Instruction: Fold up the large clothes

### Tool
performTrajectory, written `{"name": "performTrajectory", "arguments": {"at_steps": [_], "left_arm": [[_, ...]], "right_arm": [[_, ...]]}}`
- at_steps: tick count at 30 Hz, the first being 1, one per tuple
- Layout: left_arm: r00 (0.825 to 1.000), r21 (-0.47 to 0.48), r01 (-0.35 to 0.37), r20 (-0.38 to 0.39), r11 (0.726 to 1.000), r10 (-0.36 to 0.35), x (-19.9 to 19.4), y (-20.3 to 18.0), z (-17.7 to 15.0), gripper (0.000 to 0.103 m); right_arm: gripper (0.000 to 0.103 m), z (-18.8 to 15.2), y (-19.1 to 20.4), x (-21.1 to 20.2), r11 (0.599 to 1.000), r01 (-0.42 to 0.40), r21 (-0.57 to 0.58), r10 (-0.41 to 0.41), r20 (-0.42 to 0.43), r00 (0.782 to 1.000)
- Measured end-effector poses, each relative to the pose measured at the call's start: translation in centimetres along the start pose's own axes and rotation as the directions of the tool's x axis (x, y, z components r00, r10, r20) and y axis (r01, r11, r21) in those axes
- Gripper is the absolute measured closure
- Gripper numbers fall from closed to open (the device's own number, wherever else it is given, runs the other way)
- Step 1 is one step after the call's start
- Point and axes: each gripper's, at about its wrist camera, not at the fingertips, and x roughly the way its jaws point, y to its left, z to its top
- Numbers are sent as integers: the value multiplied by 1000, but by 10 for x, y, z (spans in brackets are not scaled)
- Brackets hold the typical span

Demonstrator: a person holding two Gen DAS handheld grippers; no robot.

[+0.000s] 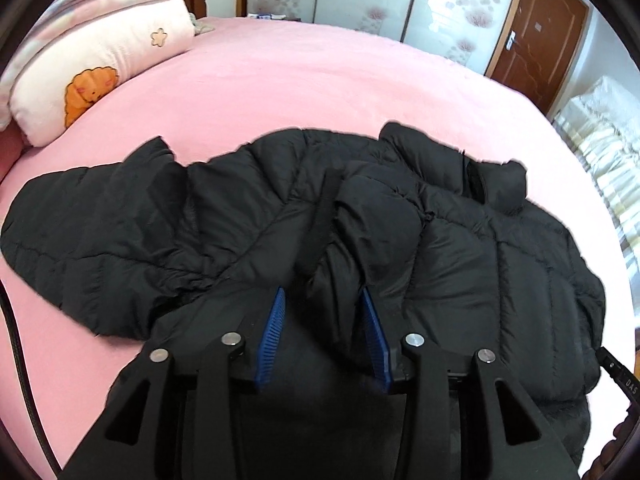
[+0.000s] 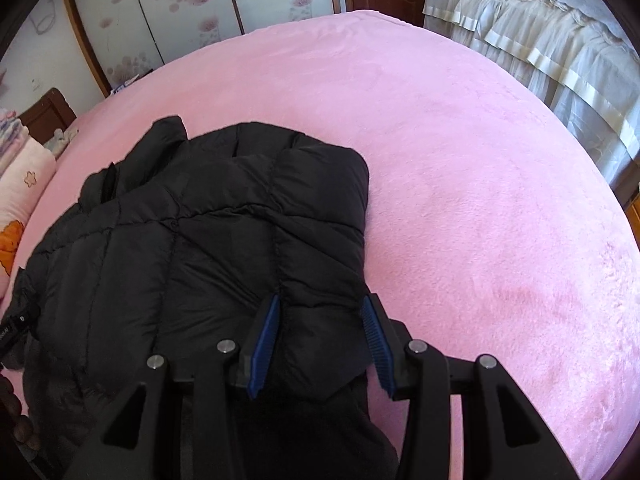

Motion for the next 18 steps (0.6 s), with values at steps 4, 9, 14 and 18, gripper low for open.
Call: {"name": "performTrajectory", "arguments": {"at_steps": [4, 9, 14, 18], "left_arm": [[999, -12, 1, 33, 1000, 0, -31, 4, -4, 51], [996, 47, -26, 85, 999, 22, -74, -5, -10, 39], [990, 92, -33, 136, 995, 20, -122, -19, -18, 23], [988, 118, -8, 157, 993, -11, -152, -27, -26, 22]], "right_arm": [[60, -10, 6, -27, 999, -38, -3, 38, 39, 999], [60, -19, 21, -69, 997, -77, -31, 80, 97, 992], [60, -27, 35, -112, 992, -113, -52, 119, 146, 982], [60, -34, 44, -146, 988, -136, -72, 147, 173, 974]]}}
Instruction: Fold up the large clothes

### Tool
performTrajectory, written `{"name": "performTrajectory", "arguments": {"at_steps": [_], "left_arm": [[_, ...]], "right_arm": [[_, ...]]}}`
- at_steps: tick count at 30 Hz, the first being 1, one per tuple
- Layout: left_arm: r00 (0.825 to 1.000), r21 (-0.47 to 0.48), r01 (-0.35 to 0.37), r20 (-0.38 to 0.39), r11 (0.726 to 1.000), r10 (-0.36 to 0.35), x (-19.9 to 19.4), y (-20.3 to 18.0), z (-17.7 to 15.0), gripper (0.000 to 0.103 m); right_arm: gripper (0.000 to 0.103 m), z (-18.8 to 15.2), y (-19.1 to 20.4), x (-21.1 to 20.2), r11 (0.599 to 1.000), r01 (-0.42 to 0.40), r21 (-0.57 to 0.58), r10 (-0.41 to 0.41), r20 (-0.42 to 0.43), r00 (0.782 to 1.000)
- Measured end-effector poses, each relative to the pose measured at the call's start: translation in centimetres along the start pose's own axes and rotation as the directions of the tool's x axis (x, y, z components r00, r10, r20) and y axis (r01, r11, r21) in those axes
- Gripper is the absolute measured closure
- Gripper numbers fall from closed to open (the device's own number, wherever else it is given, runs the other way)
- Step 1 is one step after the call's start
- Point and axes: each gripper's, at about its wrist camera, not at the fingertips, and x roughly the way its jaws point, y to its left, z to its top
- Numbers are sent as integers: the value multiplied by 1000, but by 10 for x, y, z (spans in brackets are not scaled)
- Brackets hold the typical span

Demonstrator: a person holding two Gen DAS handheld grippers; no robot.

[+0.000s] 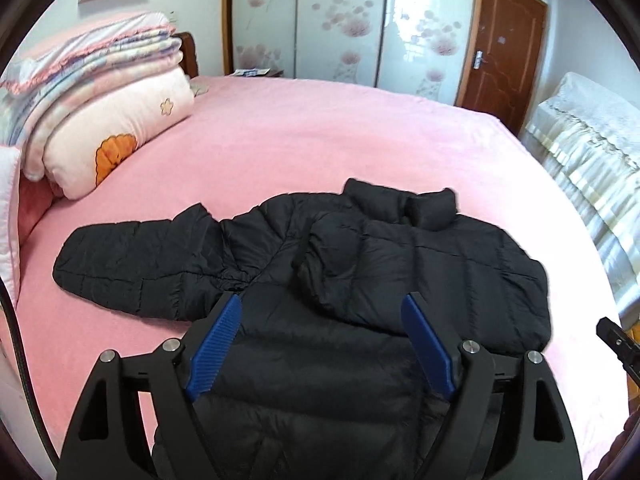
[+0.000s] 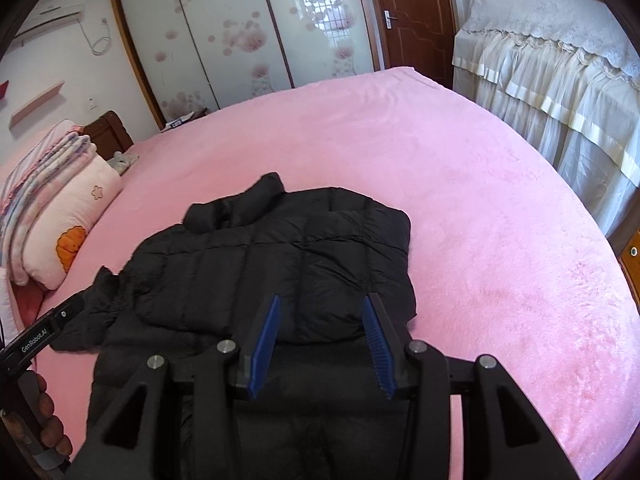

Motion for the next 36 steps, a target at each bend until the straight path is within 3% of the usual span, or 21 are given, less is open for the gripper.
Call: {"name": "performTrajectory", "arguments": {"at_steps": [9, 18, 20, 24, 36], "left_arm": [[998, 63, 44, 34, 997, -46, -66, -1, -9, 16], [994, 131, 36, 101, 991, -49, -133, 34, -11, 13], [991, 132, 20, 131, 991, -38, -148, 50, -7, 6], [984, 103, -19, 180, 994, 0, -168, 95, 4, 4], [990, -42, -76, 119, 996, 80, -135, 236, 34, 4]], "right_arm": [[60, -6, 38, -60, 996, -6, -92, 12, 58, 998], [60, -4, 91, -112, 986, -20, -165, 41, 128, 991], [60, -2, 104, -120, 983, -38, -181, 64, 136, 989], [60, -1, 135, -132, 972, -36, -233, 75, 160, 984], [60, 4, 266, -114, 921, -99, -377, 172, 164, 971]]}}
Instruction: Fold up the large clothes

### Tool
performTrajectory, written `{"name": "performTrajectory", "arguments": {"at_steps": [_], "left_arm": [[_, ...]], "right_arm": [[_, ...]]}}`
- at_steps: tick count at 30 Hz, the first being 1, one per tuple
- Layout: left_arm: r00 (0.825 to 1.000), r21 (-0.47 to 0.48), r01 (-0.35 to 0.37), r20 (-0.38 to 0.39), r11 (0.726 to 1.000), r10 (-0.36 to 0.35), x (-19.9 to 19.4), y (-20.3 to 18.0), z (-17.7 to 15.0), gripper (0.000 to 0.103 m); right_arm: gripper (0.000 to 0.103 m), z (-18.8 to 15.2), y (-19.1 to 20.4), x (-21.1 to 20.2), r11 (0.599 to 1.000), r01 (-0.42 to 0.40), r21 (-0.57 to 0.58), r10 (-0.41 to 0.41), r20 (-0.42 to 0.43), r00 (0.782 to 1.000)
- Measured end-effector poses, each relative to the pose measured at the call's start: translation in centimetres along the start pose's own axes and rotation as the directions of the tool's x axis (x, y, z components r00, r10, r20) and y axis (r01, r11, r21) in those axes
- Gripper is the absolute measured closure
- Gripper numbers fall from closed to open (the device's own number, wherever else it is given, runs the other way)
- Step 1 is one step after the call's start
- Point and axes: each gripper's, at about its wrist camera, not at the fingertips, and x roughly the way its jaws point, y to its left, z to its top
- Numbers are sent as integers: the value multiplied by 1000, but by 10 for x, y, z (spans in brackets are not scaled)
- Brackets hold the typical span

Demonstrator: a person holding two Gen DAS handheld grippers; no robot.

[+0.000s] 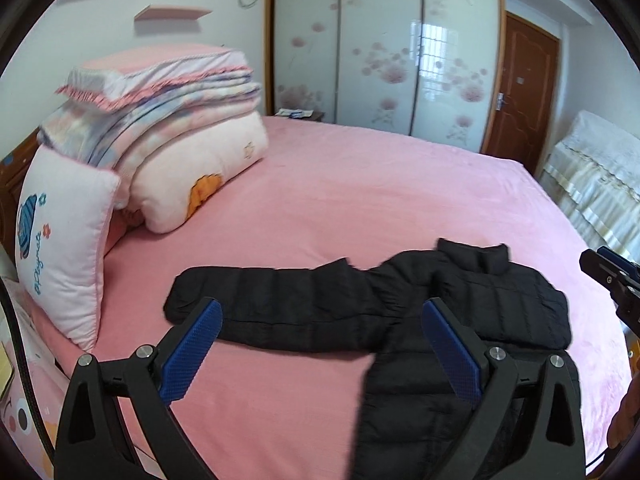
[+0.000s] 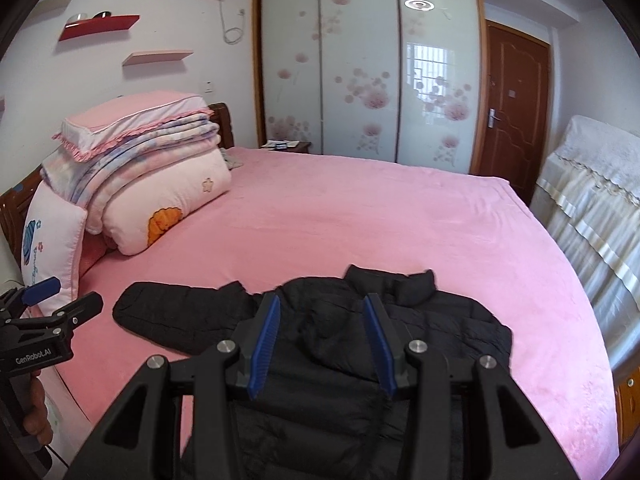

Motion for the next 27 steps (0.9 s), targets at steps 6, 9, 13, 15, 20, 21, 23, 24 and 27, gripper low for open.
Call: {"name": "performTrajectory", "arguments": {"at_steps": [6, 9, 13, 15, 20, 21, 23, 24, 27], "left_arm": [[995, -77, -8, -98, 997, 0, 60, 57, 2, 4], [987, -168, -5, -157, 986, -22, 101, 96, -2, 4], [970, -268, -34, -239, 963, -33, 155, 142, -14, 4], [961, -288, -60, -275, 956, -23, 178, 158, -22, 4], [927, -327, -127, -376, 936, -6, 239, 194, -40, 5], [918, -332, -136, -396, 933, -7, 251, 199, -44, 5], [901, -343, -155, -433, 926, -10, 271, 206, -51, 5], [888, -351, -174, -459, 920, -7, 283, 210, -55, 5], [861, -393, -185, -506, 901, -43, 308, 218, -65, 5]], "right_arm": [[60, 14, 56, 55, 998, -54, -29, 53, -39, 998], [60, 18, 80, 88, 996, -74, -41, 71, -70, 995], [60, 16, 106, 136, 994, -93, -50, 86, -123, 989], [60, 12, 116, 159, 993, -104, -55, 95, -154, 984], [60, -5, 140, 207, 987, -130, -91, 108, -212, 971], [60, -10, 143, 214, 987, -133, -95, 110, -224, 969], [60, -18, 146, 224, 985, -142, -101, 116, -235, 965], [60, -22, 148, 229, 984, -144, -107, 114, -241, 964], [60, -34, 150, 241, 982, -151, -118, 117, -257, 959]]}}
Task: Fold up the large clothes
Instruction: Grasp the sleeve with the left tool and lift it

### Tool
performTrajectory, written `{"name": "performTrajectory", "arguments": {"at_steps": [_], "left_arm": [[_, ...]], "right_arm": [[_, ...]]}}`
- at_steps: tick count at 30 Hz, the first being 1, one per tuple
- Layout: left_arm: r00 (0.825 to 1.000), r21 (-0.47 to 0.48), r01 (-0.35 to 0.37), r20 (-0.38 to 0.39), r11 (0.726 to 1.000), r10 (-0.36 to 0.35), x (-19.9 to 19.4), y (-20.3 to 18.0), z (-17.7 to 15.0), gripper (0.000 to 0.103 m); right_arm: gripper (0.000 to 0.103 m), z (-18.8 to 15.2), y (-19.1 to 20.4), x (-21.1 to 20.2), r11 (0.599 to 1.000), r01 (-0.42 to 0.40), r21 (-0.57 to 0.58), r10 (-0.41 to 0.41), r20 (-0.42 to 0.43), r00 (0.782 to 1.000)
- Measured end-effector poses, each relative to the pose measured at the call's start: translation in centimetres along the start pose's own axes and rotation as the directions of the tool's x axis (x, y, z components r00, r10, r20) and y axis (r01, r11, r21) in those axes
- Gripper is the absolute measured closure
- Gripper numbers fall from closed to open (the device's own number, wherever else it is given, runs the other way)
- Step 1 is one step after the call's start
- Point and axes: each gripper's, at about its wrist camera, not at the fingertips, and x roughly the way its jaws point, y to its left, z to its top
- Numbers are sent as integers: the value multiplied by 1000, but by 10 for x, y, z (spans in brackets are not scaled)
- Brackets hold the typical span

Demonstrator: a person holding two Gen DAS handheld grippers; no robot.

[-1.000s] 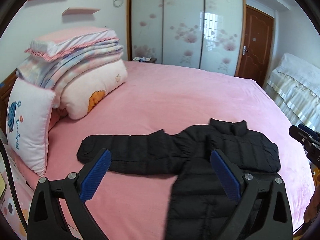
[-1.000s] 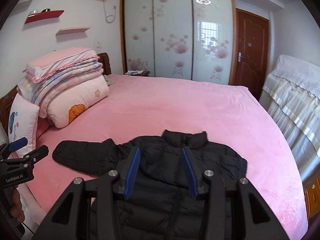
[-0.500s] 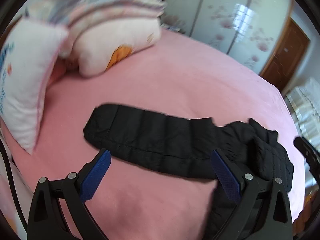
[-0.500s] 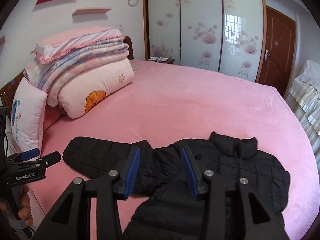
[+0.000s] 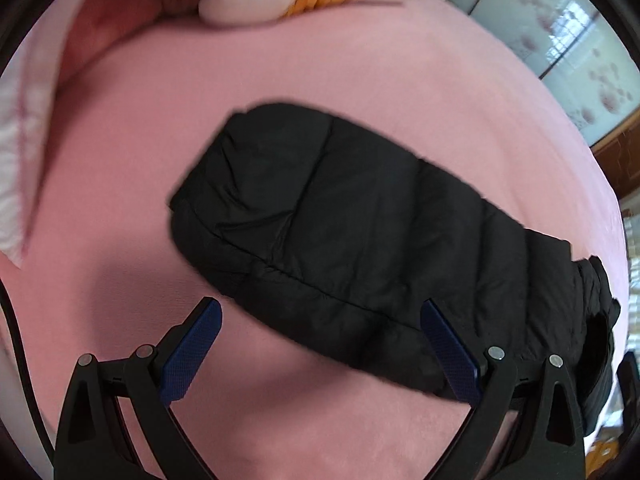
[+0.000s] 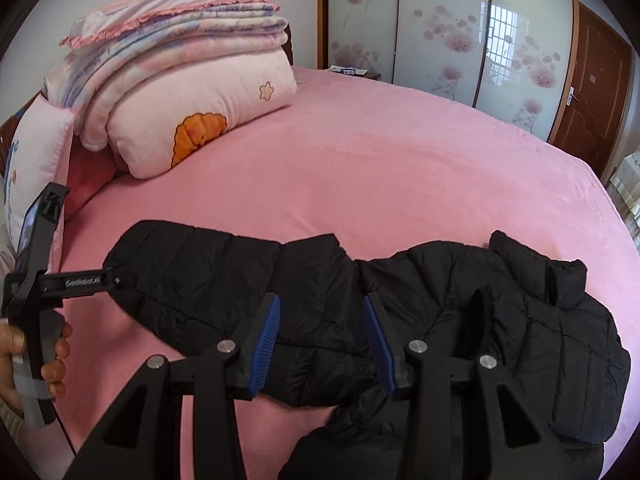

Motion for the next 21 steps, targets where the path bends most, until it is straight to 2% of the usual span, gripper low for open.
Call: {"name": "performTrajectory", "arguments": {"at_steps": [3, 7, 8, 9, 10, 11, 12, 13, 14, 16, 18, 21], "left_arm": [[999, -61, 9, -46, 998, -12, 22, 6, 3, 5], [998, -100, 25, -48, 995, -30, 37, 9, 6, 5], [999, -95, 21, -39, 995, -25, 37, 8, 7, 7], [999, -90, 17, -29, 996, -19, 37, 8, 8, 12], [1000, -77, 12, -10, 997, -13, 35, 6, 9, 30], [1000, -59, 10, 13, 998, -9, 32, 3, 9, 55], [999, -41, 26, 27, 999, -25, 29, 0, 10, 67], [998, -26, 44, 36, 999, -43, 26, -4, 9, 85], [997, -1, 38, 67, 999, -38, 19, -11, 6, 91], [991, 57, -6, 137, 998, -2, 5, -28, 1, 95], [976, 112, -36, 217, 993, 11, -16, -48, -8, 96], [946, 154, 17, 316, 988, -66, -61, -79, -23, 96]], "right_arm": [[60, -5, -2, 14, 1000, 5, -1, -5, -19, 1000], [60, -6, -7, 35, 1000, 16, 10, -16, -42, 999], [60, -5, -7, 40, 1000, 25, 11, -24, -47, 999], [60, -5, -7, 46, 999, 35, 12, -34, -56, 998], [60, -5, -8, 51, 999, 35, 18, -34, -63, 997], [60, -5, -8, 54, 999, 32, 26, -30, -69, 997], [60, -6, -9, 57, 999, 30, 32, -27, -75, 997], [60, -7, -9, 58, 999, 25, 37, -23, -79, 997], [60, -8, -9, 58, 999, 23, 39, -20, -79, 997], [60, -12, -10, 55, 999, 20, 39, -17, -75, 997], [60, -16, -14, 48, 999, 19, 40, -16, -69, 997], [60, -22, -29, 27, 998, 25, 49, -23, -48, 999]]}}
